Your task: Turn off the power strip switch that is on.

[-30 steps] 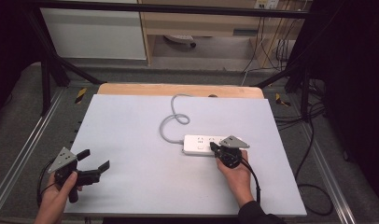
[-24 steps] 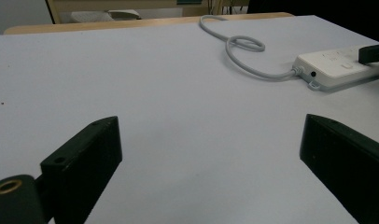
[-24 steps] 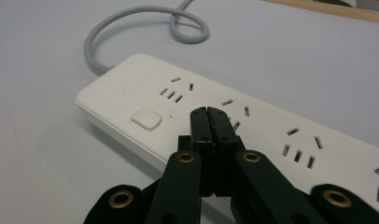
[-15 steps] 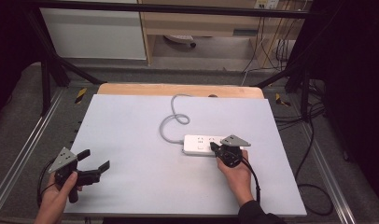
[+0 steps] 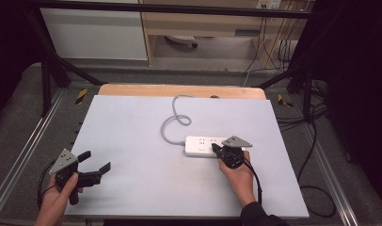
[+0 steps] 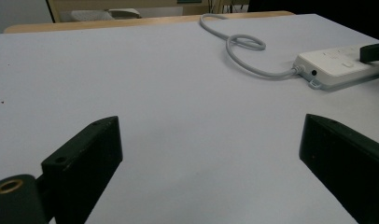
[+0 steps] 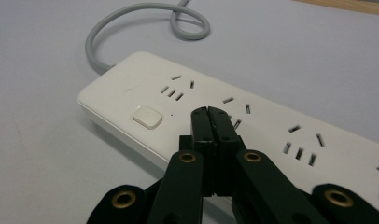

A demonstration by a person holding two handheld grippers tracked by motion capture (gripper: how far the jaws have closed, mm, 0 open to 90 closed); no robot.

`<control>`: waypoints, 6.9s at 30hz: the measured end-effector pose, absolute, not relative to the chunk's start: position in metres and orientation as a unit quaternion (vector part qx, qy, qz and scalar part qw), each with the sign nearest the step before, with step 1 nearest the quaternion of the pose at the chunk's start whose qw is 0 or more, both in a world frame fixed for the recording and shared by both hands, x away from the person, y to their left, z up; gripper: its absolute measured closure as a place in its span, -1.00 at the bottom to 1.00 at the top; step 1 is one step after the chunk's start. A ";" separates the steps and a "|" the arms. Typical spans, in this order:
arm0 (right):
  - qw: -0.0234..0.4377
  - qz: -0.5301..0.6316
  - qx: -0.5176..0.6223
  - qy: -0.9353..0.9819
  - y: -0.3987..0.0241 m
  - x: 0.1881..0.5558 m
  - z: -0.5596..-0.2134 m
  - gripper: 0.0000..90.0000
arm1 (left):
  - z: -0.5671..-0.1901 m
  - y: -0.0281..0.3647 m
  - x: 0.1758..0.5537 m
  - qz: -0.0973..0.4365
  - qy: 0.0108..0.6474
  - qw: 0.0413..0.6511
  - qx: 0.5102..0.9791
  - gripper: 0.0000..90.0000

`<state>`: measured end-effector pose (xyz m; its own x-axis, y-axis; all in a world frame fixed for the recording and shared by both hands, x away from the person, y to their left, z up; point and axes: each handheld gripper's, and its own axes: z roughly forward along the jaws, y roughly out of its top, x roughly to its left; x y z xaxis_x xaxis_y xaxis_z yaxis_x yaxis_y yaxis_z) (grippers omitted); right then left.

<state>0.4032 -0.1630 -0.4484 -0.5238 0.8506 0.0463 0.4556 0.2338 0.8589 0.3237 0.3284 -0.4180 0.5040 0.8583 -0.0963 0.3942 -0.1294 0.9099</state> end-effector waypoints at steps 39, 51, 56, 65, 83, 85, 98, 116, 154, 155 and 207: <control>0.224 0.439 0.436 0.753 -0.163 0.403 -0.448 1.00 | -0.419 0.329 0.324 0.234 0.440 0.491 0.714 -0.87; 0.223 0.448 0.434 0.749 -0.165 0.403 -0.446 1.00 | -0.418 0.330 0.324 0.234 0.442 0.492 0.713 -0.87; 0.222 0.449 0.435 0.748 -0.165 0.403 -0.447 1.00 | -0.418 0.330 0.324 0.234 0.442 0.492 0.713 -0.87; 0.222 0.451 0.434 0.748 -0.165 0.403 -0.447 1.00 | -0.418 0.330 0.324 0.236 0.440 0.492 0.713 -0.87; 0.220 0.453 0.433 0.748 -0.166 0.403 -0.447 1.00 | -0.418 0.330 0.324 0.236 0.440 0.493 0.713 -0.87; 0.219 0.454 0.433 0.747 -0.166 0.403 -0.447 1.00 | -0.418 0.330 0.324 0.237 0.439 0.492 0.713 -0.87; 0.219 0.459 0.434 0.743 -0.167 0.403 -0.446 1.00 | -0.418 0.330 0.324 0.237 0.440 0.494 0.712 -0.87; 0.219 0.475 0.436 0.732 -0.171 0.402 -0.441 0.99 | -0.418 0.330 0.324 0.237 0.440 0.493 0.712 -0.87; 0.229 0.497 0.455 0.703 -0.176 0.403 -0.427 -0.43 | -0.418 0.330 0.323 0.238 0.440 0.494 0.711 -0.87; 0.232 0.496 0.455 0.702 -0.176 0.403 -0.426 -0.48 | -0.418 0.330 0.323 0.238 0.440 0.494 0.711 -0.87; 0.274 0.503 0.459 0.679 -0.216 0.380 -0.385 -0.88 | -0.418 0.331 0.323 0.236 0.444 0.492 0.711 -0.88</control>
<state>0.3802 -0.2161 -0.3849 -0.4287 0.8989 0.0904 0.3486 0.0723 0.9345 0.3228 0.3309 -0.4182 0.4948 0.8632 -0.1007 0.3985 -0.1223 0.9090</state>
